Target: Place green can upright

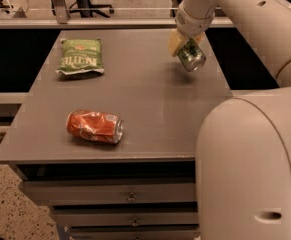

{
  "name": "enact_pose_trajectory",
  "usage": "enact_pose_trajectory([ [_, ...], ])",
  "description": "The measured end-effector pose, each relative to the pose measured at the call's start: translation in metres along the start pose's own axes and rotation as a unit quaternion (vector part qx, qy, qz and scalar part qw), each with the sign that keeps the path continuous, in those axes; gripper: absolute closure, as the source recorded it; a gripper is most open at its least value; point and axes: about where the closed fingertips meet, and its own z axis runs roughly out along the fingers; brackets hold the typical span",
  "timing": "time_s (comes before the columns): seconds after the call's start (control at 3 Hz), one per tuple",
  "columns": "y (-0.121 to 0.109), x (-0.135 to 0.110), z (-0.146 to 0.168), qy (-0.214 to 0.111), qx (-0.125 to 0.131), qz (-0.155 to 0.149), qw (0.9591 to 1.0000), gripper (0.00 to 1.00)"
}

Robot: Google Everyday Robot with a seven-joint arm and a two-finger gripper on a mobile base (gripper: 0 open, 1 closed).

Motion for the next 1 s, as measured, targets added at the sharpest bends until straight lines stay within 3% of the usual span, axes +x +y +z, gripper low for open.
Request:
enact_pose_trajectory([
  [0.33, -0.003, -0.006, -0.029, -0.078, -0.019, -0.053, 0.9953, 1.00],
  [0.67, -0.003, -0.007, -0.044, -0.179, -0.066, -0.092, 0.9772, 1.00],
  [1.0, -0.006, -0.004, -0.063, -0.284, -0.114, -0.102, 0.9466, 1.00],
])
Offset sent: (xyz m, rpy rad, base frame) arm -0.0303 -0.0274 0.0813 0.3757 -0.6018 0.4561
